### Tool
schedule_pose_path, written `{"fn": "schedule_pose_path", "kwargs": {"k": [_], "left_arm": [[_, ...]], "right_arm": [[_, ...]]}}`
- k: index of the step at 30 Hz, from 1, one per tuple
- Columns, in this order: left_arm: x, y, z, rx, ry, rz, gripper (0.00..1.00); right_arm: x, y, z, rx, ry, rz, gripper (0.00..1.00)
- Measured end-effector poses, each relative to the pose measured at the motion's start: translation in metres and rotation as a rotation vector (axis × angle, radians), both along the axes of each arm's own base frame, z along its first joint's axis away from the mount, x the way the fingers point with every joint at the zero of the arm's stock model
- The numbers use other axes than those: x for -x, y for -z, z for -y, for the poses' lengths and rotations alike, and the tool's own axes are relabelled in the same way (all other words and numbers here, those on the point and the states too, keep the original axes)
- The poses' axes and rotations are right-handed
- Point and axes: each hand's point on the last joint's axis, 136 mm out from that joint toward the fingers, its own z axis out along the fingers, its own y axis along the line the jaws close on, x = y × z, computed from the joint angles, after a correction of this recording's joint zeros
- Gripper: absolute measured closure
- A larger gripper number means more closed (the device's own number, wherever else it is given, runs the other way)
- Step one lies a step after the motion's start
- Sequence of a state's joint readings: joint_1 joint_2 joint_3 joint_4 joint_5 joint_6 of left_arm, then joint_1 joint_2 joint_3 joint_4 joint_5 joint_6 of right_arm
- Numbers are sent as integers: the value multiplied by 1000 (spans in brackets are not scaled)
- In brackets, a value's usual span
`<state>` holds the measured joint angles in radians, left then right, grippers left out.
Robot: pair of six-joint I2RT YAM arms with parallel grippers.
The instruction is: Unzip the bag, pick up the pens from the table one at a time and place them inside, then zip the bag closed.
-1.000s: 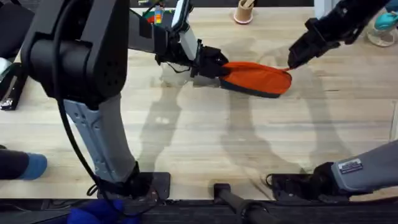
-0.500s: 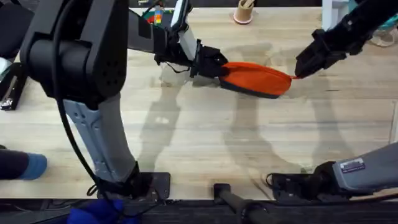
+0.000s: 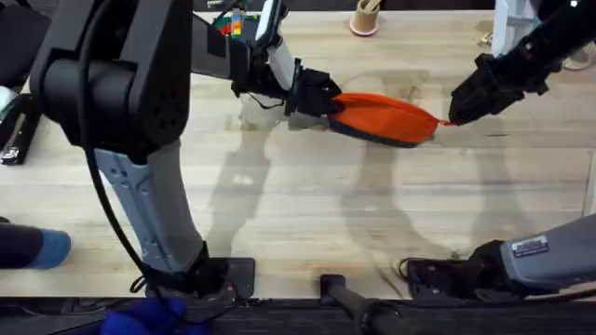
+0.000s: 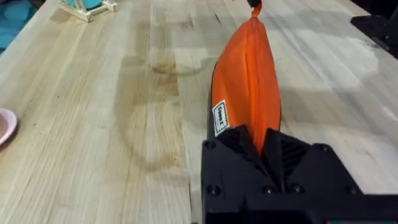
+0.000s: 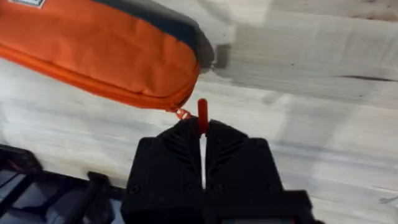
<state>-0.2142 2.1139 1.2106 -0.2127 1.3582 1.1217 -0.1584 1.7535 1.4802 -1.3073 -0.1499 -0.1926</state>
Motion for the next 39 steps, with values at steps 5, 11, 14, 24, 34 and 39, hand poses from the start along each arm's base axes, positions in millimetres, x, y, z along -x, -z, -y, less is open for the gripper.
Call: {"fn": "schedule_pose_path", "kwargs": {"k": [5,11,14,24,34,39], "left_arm": [[0,0,0,0,0,0,958],[0,0,0,1,1,0,958],[0,-1,0,3,2,-1,958],[1,-2,0,9,5,-2,958],[1,-2,0,9,5,-1,958],[-1,-2,1,10,4,11,958]], "right_arm": [[6,12,1,-10,26,-21,966],[14,33,2,-15,51,-46,966],[19,44,3,-25,81,-50,966],[28,65,1,-63,162,-50,966],[25,66,3,-56,177,-40,964],[24,54,8,-31,180,-53,839]]}}
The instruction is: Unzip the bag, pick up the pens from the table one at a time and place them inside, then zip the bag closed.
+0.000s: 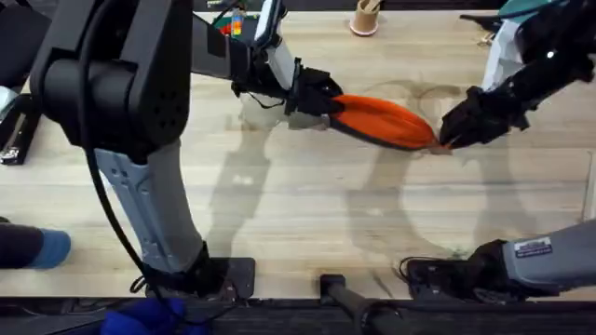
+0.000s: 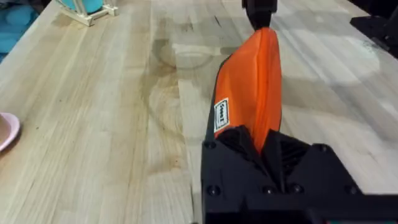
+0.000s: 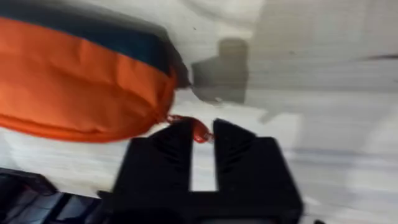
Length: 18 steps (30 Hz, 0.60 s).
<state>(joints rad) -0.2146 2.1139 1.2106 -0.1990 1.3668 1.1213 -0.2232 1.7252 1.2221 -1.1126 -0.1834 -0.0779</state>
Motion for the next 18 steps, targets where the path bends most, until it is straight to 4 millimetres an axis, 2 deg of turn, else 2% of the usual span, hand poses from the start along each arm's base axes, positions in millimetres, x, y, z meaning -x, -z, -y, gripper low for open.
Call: {"fn": "schedule_pose_path", "kwargs": {"k": [1,5,6,8,12,18], "left_arm": [[-1,0,0,-2,-2,2,958],[-3,1,-4,-4,-12,3,958],[-4,1,-5,-4,-15,3,958],[-5,1,-6,-4,-19,3,958],[-5,1,-6,-4,-20,3,958],[-5,1,-6,-4,-20,3,958]], "right_arm": [[0,-3,3,11,4,-7,752],[2,-16,13,53,6,-25,167],[0,-19,15,60,7,-19,49],[-3,-24,17,70,8,-12,10],[-8,-33,18,84,0,2,6],[-18,-44,7,95,-44,33,6]]}}
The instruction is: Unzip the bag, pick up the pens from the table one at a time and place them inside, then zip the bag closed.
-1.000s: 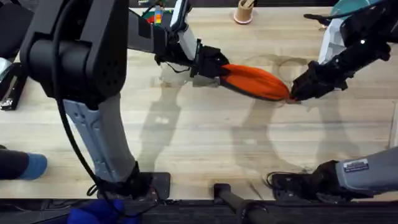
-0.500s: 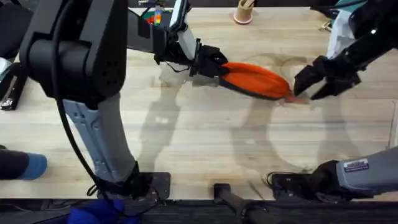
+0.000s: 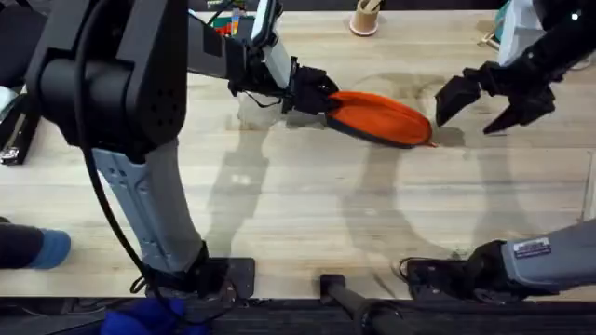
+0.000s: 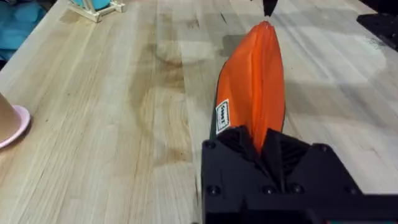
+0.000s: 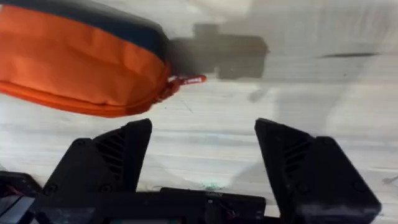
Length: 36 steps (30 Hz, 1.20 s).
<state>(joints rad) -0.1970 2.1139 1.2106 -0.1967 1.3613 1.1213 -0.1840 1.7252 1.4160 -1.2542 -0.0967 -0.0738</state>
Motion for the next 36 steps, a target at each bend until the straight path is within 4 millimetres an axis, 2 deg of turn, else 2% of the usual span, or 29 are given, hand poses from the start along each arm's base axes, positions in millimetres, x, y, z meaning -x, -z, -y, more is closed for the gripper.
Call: {"fn": "schedule_pose_path", "kwargs": {"k": [3,4,8,10,11,12,14,19,23,29,32,36], "left_arm": [[0,0,0,1,0,4,957],[-1,0,0,2,1,8,901],[-2,-4,-1,21,4,18,553],[-2,-7,-2,37,7,23,291],[-2,-8,-3,42,8,22,122],[-2,-8,-3,46,8,16,42],[-1,-10,-4,54,11,10,8],[-2,-11,-5,46,-3,-54,6],[-6,-35,-10,-36,-83,-132,6],[5,-71,-20,-160,-182,-154,6],[14,-79,-28,-236,-232,-171,6],[25,-85,-39,-325,-286,-188,6]], "right_arm": [[-7,-6,-6,4,-25,24,6],[-9,-7,-8,6,-32,31,6],[-13,-11,-14,8,-54,46,6],[-13,-11,-16,8,-60,47,5],[-13,-11,-16,8,-62,47,5],[-13,-11,-17,8,-62,47,5],[-13,-11,-17,8,-63,47,5],[-13,-12,-17,8,-64,47,5],[-14,-11,-16,13,-64,48,4],[-13,-13,-16,15,-65,52,6],[-11,-23,-16,20,-67,82,6],[0,-47,-18,27,-68,134,5]]}}
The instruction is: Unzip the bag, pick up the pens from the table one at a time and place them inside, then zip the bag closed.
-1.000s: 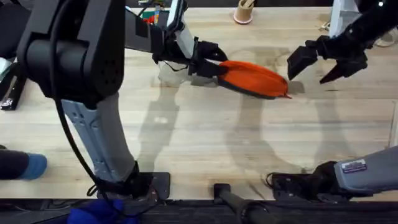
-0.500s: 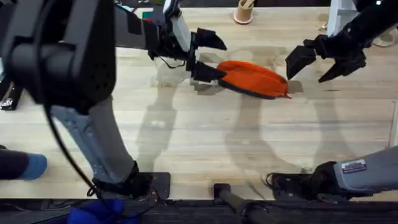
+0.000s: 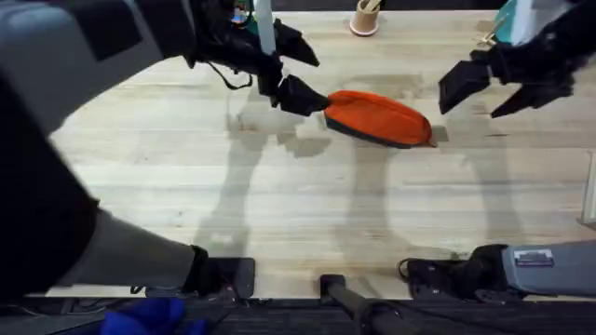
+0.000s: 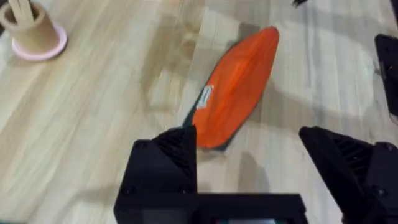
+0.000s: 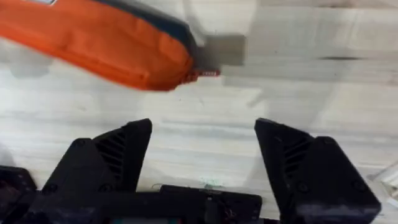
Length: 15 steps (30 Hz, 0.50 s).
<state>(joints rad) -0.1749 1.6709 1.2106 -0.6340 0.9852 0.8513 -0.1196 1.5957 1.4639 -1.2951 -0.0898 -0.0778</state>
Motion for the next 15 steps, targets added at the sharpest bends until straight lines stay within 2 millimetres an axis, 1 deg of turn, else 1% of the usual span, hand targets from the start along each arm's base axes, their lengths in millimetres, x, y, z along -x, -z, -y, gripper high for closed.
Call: {"fn": "schedule_pose_path", "kwargs": {"k": [3,7,12,15], "left_arm": [[9,-3,-8,-59,-33,-19,6],[16,-10,-20,-133,-109,-47,6],[25,-23,-39,-218,-255,-89,6],[30,-31,-52,-262,-357,-112,6]], "right_arm": [[11,-20,-2,2,-9,51,5],[26,-45,-11,-26,-52,126,5],[47,-67,-19,-40,-94,185,5],[55,-76,-21,-40,-105,221,5]]}}
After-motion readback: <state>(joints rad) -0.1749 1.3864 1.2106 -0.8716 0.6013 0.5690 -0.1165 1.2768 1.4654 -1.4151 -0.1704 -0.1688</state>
